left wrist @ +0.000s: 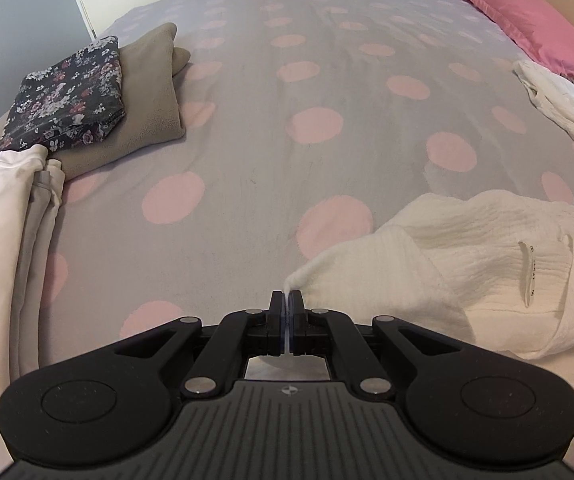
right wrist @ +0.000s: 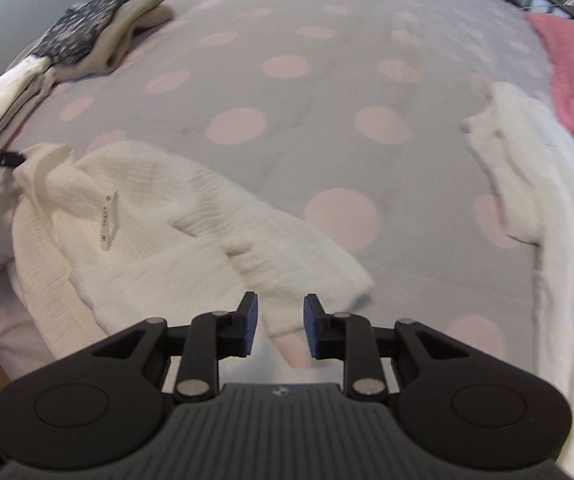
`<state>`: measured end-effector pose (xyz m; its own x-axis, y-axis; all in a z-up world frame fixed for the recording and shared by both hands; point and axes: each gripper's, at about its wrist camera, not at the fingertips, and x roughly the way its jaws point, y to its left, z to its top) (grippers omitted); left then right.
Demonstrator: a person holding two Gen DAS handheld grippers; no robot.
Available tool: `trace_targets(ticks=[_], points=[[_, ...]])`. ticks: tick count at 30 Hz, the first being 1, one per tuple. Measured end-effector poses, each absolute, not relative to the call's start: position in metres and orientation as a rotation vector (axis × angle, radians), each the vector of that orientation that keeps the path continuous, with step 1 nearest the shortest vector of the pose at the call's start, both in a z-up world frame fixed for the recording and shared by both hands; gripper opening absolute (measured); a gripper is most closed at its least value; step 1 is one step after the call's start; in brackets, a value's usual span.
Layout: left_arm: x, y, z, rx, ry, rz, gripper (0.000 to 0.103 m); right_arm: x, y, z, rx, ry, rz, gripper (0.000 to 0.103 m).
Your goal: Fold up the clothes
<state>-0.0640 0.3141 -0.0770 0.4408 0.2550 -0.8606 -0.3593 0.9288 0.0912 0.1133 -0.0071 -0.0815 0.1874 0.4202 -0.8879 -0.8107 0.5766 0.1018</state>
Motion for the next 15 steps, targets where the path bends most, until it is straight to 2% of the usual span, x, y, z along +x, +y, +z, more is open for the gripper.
trace_targets(ticks=[10, 15], points=[[-0.052, 0.319, -0.096, -0.121, 1.085, 0.372, 0.000, 0.131, 0.014, -0.133, -0.388, 1.219, 1.026, 0.039], [-0.050, 0.320, -0.103, -0.128, 1.100, 0.373, 0.000, 0.125, 0.017, -0.147, -0.375, 1.246, 1.039, 0.040]])
